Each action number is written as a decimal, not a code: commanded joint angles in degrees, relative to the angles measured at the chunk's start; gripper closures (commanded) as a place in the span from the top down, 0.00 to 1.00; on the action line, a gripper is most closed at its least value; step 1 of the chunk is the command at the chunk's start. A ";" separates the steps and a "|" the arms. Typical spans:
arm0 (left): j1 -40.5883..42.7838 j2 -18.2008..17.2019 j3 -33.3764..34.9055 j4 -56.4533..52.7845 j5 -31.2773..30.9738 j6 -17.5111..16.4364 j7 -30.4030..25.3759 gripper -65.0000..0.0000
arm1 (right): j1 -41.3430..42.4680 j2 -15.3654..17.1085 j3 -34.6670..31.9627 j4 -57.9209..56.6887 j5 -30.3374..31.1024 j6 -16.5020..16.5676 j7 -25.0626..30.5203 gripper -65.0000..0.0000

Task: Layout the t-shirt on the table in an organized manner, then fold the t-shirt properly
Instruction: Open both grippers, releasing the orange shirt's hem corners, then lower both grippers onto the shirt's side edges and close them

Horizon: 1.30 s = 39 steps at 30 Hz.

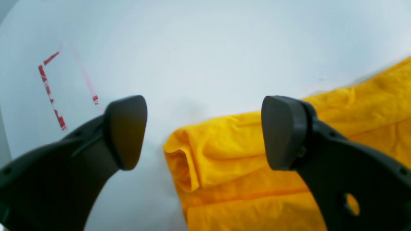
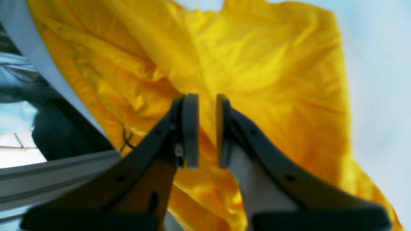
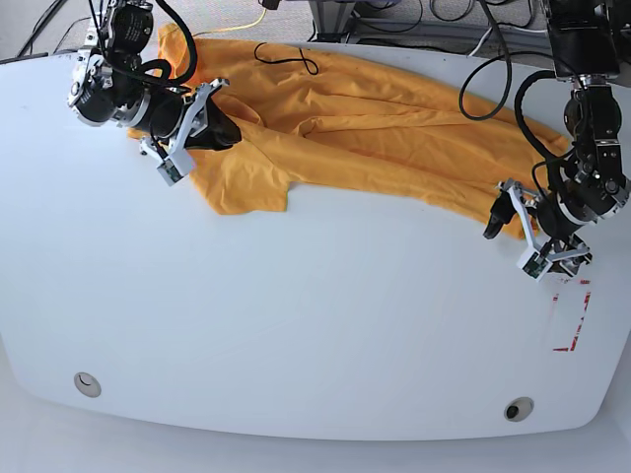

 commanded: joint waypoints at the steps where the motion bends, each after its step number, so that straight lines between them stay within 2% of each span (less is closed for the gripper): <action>1: -1.04 -0.98 -0.52 1.05 -0.34 0.46 -1.01 0.81 | -1.03 0.49 -0.30 0.58 0.62 0.03 3.10 0.11; 6: -0.51 -0.98 -0.52 1.14 -0.34 0.46 -1.01 0.81 | -2.44 0.49 -2.05 -2.50 -4.66 0.03 6.17 0.11; 18: -0.25 -0.89 -0.52 1.31 -0.34 0.46 -1.01 0.81 | -2.26 1.81 -6.01 -12.26 -23.03 0.03 14.61 0.11; 23: 0.19 -0.89 -0.52 1.31 -0.34 0.46 -1.01 0.81 | 0.64 4.09 -8.03 -15.77 -28.66 0.03 16.99 0.11; 33: 0.19 -0.89 -0.52 1.23 -0.34 0.46 -1.01 0.81 | 8.99 9.90 -12.60 -26.15 -30.15 0.03 21.56 0.11; 39: 0.19 -0.89 -0.44 1.23 -0.34 0.46 -1.01 0.81 | 13.91 12.18 -14.80 -31.86 -30.33 0.03 23.14 0.11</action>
